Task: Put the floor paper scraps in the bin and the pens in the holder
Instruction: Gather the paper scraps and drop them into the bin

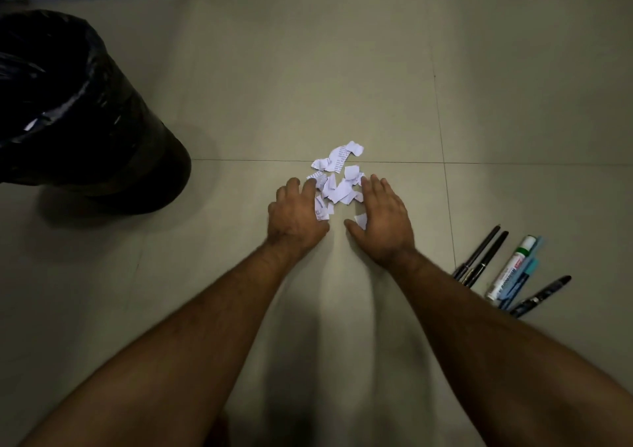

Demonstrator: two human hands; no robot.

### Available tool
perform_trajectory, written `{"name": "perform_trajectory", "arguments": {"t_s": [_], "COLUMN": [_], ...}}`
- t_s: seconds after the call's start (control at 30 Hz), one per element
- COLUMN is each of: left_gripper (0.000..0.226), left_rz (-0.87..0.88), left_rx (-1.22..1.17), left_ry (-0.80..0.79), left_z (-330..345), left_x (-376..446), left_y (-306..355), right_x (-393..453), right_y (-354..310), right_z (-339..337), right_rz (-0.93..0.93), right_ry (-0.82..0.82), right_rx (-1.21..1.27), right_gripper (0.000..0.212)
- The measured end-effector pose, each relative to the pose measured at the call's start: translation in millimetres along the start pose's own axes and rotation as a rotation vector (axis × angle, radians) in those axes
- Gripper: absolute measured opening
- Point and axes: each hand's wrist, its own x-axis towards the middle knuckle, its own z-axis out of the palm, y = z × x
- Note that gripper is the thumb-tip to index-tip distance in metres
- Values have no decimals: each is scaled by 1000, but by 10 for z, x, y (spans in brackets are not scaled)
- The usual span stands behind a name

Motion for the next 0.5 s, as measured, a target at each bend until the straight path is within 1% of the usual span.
{"name": "perform_trajectory", "arguments": {"t_s": [0.03, 0.07, 0.1, 0.17, 0.23, 0.3, 0.37, 0.5], "left_gripper": [74, 81, 82, 68, 48, 34, 30, 26], "left_rz": [-22, -31, -30, -19, 35, 78, 98, 150], "left_rx": [-13, -15, -5, 17, 46, 54, 98, 217], "left_ry": [-61, -131, -186, -240, -247, -232, -226, -191], "left_z": [-8, -16, -12, 19, 24, 23, -16, -4], "left_x": [16, 30, 49, 82, 94, 97, 57, -32], "left_y": [-4, -5, 4, 46, 108, 150, 189, 226], "right_x": [51, 117, 185, 292, 352, 361, 318, 144], "right_y": [-9, -41, -87, -215, -334, -391, -397, -372], "right_z": [-37, -79, -127, -190, -211, -211, -201, -204], "right_rz": [11, 10, 9, 16, -10, -37, -35, 41], "right_ry": [-39, -77, -110, -180, -191, -182, -214, -233], "right_rx": [-11, -40, -84, -170, -236, -253, -202, -35], "right_gripper": [85, 87, 87, 78, 55, 35, 29, 24]}}
